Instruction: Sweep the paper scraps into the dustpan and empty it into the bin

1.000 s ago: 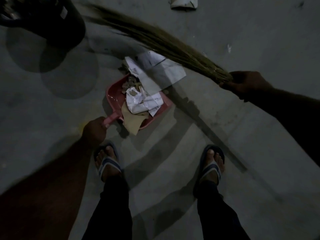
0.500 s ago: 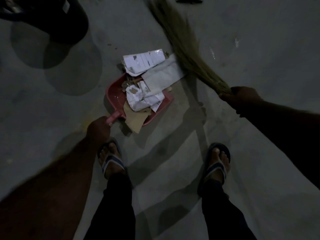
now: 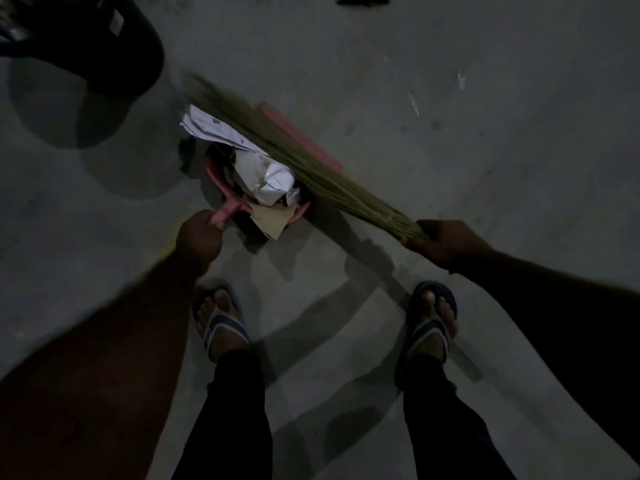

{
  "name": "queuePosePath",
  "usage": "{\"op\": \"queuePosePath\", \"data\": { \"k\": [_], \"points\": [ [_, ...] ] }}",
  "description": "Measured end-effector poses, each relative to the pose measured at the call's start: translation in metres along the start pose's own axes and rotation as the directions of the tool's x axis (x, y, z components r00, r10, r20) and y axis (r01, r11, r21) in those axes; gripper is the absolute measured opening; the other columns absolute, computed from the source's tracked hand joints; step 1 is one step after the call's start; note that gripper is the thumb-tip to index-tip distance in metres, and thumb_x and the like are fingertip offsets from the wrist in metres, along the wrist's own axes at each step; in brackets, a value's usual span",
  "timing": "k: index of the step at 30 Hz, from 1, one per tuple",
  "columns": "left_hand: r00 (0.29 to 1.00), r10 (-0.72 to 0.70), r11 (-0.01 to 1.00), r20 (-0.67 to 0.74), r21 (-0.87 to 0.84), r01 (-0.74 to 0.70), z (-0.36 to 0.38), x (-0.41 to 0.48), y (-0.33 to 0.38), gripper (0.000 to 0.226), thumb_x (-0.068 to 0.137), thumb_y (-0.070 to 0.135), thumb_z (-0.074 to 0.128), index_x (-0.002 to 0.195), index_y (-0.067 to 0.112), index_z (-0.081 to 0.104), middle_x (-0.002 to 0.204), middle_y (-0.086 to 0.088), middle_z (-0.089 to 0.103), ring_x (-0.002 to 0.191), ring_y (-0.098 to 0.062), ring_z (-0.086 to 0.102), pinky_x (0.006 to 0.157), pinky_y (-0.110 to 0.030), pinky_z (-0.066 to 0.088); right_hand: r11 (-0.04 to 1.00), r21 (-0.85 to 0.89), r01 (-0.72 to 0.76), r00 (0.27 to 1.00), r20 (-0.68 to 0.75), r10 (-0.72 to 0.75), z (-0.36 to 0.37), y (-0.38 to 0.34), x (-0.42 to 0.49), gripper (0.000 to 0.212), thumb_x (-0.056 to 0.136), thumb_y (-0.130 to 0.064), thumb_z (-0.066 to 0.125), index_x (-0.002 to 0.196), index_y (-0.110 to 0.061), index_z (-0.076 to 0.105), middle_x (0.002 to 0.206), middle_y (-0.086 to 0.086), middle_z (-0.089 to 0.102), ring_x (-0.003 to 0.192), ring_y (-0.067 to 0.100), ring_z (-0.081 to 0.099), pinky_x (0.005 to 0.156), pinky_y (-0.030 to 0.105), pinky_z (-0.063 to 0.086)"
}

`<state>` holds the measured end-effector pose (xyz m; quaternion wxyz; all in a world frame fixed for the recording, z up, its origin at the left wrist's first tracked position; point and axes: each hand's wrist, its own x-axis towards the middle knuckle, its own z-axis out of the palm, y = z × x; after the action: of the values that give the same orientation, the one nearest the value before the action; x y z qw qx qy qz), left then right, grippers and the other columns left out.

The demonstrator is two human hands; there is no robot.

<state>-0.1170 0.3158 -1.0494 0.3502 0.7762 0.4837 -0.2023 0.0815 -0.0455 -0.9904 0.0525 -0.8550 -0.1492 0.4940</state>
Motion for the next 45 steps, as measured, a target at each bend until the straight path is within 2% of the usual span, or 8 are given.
{"op": "queuePosePath", "data": {
  "k": [4,14,21,25,28,31,37,45],
  "points": [
    [0.994,0.035,0.988,-0.101,-0.145,-0.049,-0.002,-0.011,0.005,0.019,0.095,0.009,0.052,0.108,0.001,0.064,0.089,-0.016,0.056,0.071,-0.021,0.048,0.052,-0.017,0.035,0.999,0.019,0.036,0.994,-0.105,-0.034,-0.015,0.002,-0.001,0.047,0.096,-0.052,0.056,0.131,-0.021,0.061,0.111,0.013,0.07,0.092,0.029,0.065,0.084,0.039,0.054],
    [0.992,-0.09,0.863,-0.089,-0.505,0.033,-0.07,-0.022,0.056,0.03,0.094,0.014,0.055,0.124,0.011,0.06,0.105,-0.011,0.063,0.087,-0.02,0.053,0.075,-0.031,0.043,0.986,0.095,0.14,0.948,-0.3,-0.106,-0.067,-0.043,-0.021,0.04,0.093,-0.056,0.058,0.119,-0.028,0.066,0.096,0.005,0.071,0.087,0.025,0.064,0.077,0.037,0.054],
    [0.996,-0.031,0.801,-0.083,-0.598,-0.025,-0.193,-0.062,0.111,0.024,0.093,0.01,0.058,0.116,0.014,0.059,0.093,-0.012,0.063,0.058,-0.009,0.052,0.048,-0.021,0.042,0.962,0.111,0.248,0.886,-0.429,-0.179,-0.139,-0.108,-0.064,0.034,0.091,-0.053,0.062,0.116,-0.031,0.069,0.088,0.001,0.072,0.081,0.022,0.067,0.075,0.039,0.056],
    [0.982,-0.073,0.857,-0.173,-0.515,-0.027,-0.289,-0.062,0.116,0.031,0.095,0.014,0.056,0.126,0.009,0.058,0.103,-0.02,0.064,0.059,-0.011,0.045,0.049,-0.023,0.037,0.944,0.064,0.323,0.842,-0.474,-0.256,-0.186,-0.174,-0.073,0.037,0.091,-0.052,0.063,0.12,-0.03,0.069,0.097,0.003,0.074,0.09,0.023,0.067,0.081,0.037,0.055],
    [0.957,-0.069,0.923,-0.281,-0.382,-0.046,-0.362,-0.059,0.114,0.027,0.096,0.02,0.056,0.12,0.012,0.063,0.088,-0.013,0.057,0.054,-0.017,0.041,0.044,-0.02,0.035,0.926,0.006,0.378,0.821,-0.465,-0.332,-0.208,-0.232,-0.068,0.036,0.091,-0.056,0.061,0.115,-0.031,0.069,0.093,0.002,0.073,0.084,0.022,0.067,0.077,0.037,0.056],
    [0.929,-0.003,0.979,-0.371,-0.189,-0.072,-0.425,-0.05,0.11,0.017,0.095,0.032,0.057,0.101,0.019,0.067,0.091,-0.015,0.056,0.066,-0.025,0.05,0.059,-0.03,0.04,0.91,-0.08,0.407,0.801,-0.448,-0.397,-0.214,-0.288,-0.059,0.036,0.093,-0.053,0.06,0.109,-0.022,0.069,0.082,0.006,0.068,0.067,0.017,0.062,0.069,0.037,0.056],
    [0.844,0.091,0.969,-0.529,0.241,0.047,-0.464,-0.01,0.085,0.029,0.088,0.014,0.058,0.11,-0.001,0.068,0.102,-0.026,0.067,0.091,-0.041,0.065,0.081,-0.046,0.055,0.921,-0.064,0.385,0.801,-0.472,-0.368,-0.194,-0.343,-0.042,0.037,0.091,-0.057,0.058,0.103,-0.023,0.068,0.079,0.007,0.066,0.063,0.02,0.062,0.065,0.041,0.059],
    [0.686,-0.115,0.98,-0.718,0.032,0.198,-0.416,0.003,0.094,0.034,0.094,0.01,0.046,0.125,0.001,0.057,0.129,-0.022,0.053,0.121,-0.04,0.05,0.101,-0.045,0.043,0.956,-0.079,0.282,0.856,-0.428,-0.288,-0.157,-0.317,-0.034,0.036,0.089,-0.06,0.057,0.095,-0.025,0.065,0.078,0.004,0.065,0.072,0.024,0.063,0.063,0.034,0.055]
  ]
}}
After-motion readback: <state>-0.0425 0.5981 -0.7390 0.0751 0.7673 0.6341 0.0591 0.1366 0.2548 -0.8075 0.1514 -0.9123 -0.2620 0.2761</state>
